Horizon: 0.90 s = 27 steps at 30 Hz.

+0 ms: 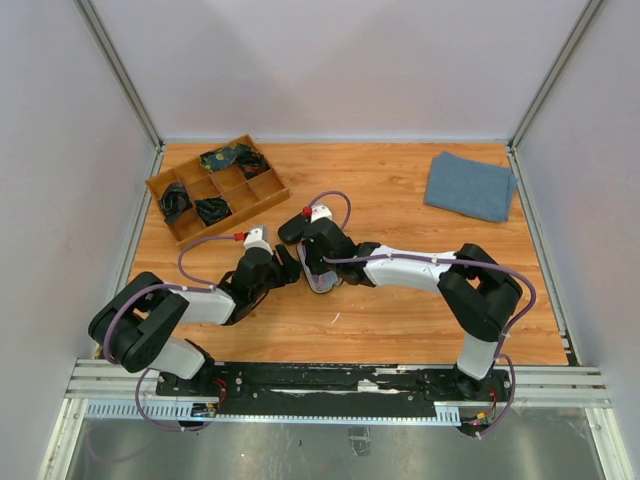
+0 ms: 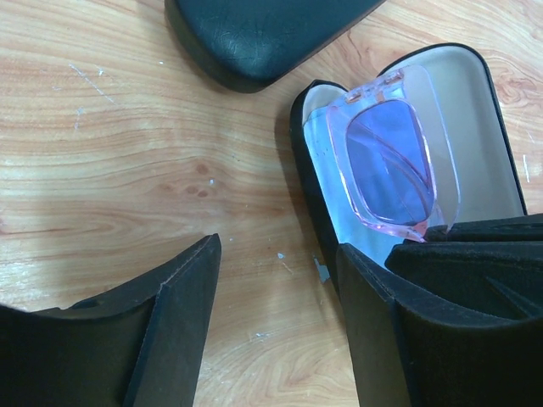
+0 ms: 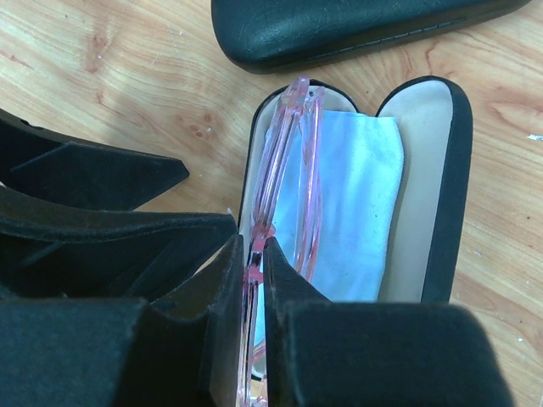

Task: Organize the sunglasses
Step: Place the sunglasses in the sunglasses case.

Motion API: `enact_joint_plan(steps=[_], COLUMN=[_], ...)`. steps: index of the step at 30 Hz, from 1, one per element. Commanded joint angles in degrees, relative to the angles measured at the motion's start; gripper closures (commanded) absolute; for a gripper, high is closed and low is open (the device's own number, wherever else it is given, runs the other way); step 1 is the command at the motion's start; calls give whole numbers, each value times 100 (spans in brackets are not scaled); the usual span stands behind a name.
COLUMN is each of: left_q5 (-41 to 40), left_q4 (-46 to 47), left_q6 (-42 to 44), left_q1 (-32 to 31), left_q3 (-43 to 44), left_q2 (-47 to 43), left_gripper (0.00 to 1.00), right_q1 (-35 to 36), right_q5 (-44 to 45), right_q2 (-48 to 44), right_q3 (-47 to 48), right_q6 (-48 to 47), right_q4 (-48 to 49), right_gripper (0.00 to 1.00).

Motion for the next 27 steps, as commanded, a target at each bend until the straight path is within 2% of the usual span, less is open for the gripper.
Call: enact_joint_plan(steps=[1,27], left_q5=[222,316], left_q4=[-446,-405], left_q6=[71,66], left_q1=[31,31], left_q3=[-48,-15], left_q2=[232,356], left_gripper=[36,38], right_q1=[-99,-162], right_q5=[105,127], right_q2=[135,374], right_q3=[213,289], right_q6=[268,404], right_q4=[91,138], right_gripper=[99,99])
